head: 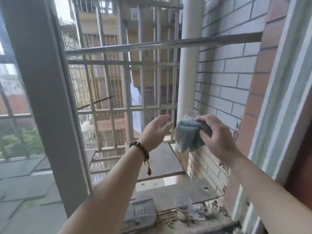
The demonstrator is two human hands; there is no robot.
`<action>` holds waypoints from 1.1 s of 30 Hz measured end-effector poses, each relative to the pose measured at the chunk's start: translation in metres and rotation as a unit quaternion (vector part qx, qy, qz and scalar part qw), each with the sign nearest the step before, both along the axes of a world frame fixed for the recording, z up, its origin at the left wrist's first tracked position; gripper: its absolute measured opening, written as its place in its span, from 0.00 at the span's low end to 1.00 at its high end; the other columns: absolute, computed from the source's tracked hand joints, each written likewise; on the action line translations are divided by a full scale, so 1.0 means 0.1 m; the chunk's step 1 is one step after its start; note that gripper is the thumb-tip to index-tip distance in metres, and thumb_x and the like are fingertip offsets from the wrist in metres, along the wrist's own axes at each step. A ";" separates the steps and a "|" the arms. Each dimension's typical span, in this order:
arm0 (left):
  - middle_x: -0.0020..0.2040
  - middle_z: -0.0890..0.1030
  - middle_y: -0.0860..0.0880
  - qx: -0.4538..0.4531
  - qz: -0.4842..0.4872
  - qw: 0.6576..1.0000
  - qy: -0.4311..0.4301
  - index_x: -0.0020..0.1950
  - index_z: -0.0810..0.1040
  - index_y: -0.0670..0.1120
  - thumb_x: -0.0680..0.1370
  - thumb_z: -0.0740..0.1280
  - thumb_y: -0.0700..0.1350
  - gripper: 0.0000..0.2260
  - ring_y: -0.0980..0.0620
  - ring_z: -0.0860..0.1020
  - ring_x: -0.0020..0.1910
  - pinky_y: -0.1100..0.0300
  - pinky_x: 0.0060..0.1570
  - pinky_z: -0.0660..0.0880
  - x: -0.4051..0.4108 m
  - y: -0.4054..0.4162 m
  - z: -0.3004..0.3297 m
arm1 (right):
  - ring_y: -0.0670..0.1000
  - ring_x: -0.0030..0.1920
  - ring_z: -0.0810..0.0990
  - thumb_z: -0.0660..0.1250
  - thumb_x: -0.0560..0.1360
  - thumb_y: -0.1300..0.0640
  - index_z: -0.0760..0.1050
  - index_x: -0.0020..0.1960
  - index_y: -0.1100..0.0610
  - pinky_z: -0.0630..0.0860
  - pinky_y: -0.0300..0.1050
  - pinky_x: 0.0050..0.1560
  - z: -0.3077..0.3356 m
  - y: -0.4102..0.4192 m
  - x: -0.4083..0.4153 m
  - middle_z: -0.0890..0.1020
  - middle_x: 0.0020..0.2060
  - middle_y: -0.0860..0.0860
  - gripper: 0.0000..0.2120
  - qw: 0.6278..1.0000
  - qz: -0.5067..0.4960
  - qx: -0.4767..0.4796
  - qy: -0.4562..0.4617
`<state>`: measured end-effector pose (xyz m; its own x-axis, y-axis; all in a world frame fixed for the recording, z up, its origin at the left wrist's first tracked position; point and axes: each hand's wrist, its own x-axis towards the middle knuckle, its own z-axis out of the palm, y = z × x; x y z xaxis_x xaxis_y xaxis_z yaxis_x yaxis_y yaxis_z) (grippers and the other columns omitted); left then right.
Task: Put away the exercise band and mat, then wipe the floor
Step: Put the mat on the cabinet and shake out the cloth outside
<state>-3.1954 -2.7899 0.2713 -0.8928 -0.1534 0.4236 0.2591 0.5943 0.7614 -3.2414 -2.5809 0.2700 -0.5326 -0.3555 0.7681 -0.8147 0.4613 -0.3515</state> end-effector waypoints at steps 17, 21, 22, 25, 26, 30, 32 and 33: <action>0.44 0.83 0.46 0.240 -0.196 0.950 -0.029 0.56 0.79 0.42 0.75 0.69 0.36 0.10 0.52 0.81 0.44 0.58 0.45 0.77 -0.29 0.11 0.36 | 0.47 0.44 0.83 0.66 0.74 0.69 0.82 0.46 0.61 0.78 0.36 0.45 0.47 -0.08 -0.33 0.85 0.42 0.53 0.08 0.955 0.182 -0.146 -0.185; 0.43 0.82 0.46 0.175 -0.158 0.971 -0.028 0.40 0.83 0.48 0.73 0.73 0.43 0.02 0.49 0.80 0.45 0.52 0.52 0.78 -0.31 0.14 0.46 | 0.45 0.39 0.81 0.67 0.75 0.67 0.83 0.45 0.59 0.78 0.37 0.36 0.48 -0.05 -0.38 0.84 0.42 0.52 0.08 0.950 0.165 -0.165 -0.208; 0.43 0.82 0.46 0.172 -0.149 0.973 -0.030 0.40 0.82 0.47 0.73 0.72 0.42 0.03 0.49 0.80 0.46 0.51 0.53 0.78 -0.32 0.15 0.50 | 0.44 0.39 0.80 0.67 0.74 0.67 0.83 0.45 0.59 0.77 0.36 0.36 0.48 -0.05 -0.39 0.83 0.42 0.52 0.07 0.950 0.156 -0.168 -0.210; 0.42 0.82 0.46 0.185 -0.133 0.973 -0.039 0.43 0.79 0.41 0.75 0.70 0.40 0.03 0.51 0.82 0.42 0.56 0.45 0.79 -0.32 0.19 0.62 | 0.42 0.38 0.79 0.69 0.74 0.65 0.83 0.47 0.60 0.75 0.32 0.37 0.48 -0.08 -0.43 0.83 0.42 0.53 0.05 0.956 0.138 -0.148 -0.214; 0.41 0.81 0.46 0.192 -0.122 0.973 -0.040 0.44 0.79 0.41 0.75 0.70 0.40 0.03 0.52 0.82 0.40 0.58 0.42 0.79 -0.33 0.21 0.66 | 0.44 0.40 0.79 0.70 0.74 0.62 0.82 0.48 0.58 0.76 0.34 0.40 0.48 -0.09 -0.45 0.83 0.43 0.53 0.04 0.965 0.116 -0.124 -0.198; 0.42 0.82 0.43 0.265 -0.092 0.959 -0.042 0.49 0.78 0.37 0.75 0.70 0.39 0.06 0.49 0.83 0.39 0.60 0.37 0.79 -0.36 0.27 0.79 | 0.49 0.44 0.78 0.72 0.72 0.52 0.78 0.49 0.52 0.77 0.41 0.46 0.55 -0.11 -0.42 0.80 0.42 0.51 0.07 0.986 0.040 -0.108 -0.117; 0.44 0.83 0.41 0.291 -0.087 0.952 -0.045 0.51 0.78 0.35 0.75 0.70 0.38 0.08 0.47 0.84 0.41 0.59 0.37 0.79 -0.36 0.29 0.84 | 0.50 0.42 0.79 0.72 0.70 0.47 0.77 0.49 0.54 0.79 0.42 0.44 0.60 -0.14 -0.30 0.81 0.41 0.51 0.13 0.978 0.098 -0.104 -0.150; 0.44 0.83 0.40 0.301 -0.088 0.948 -0.047 0.51 0.78 0.35 0.75 0.70 0.37 0.08 0.46 0.84 0.41 0.59 0.37 0.79 -0.36 0.30 0.84 | 0.49 0.42 0.80 0.72 0.69 0.45 0.76 0.50 0.55 0.79 0.42 0.44 0.62 -0.16 -0.24 0.81 0.41 0.51 0.17 0.975 0.120 -0.083 -0.168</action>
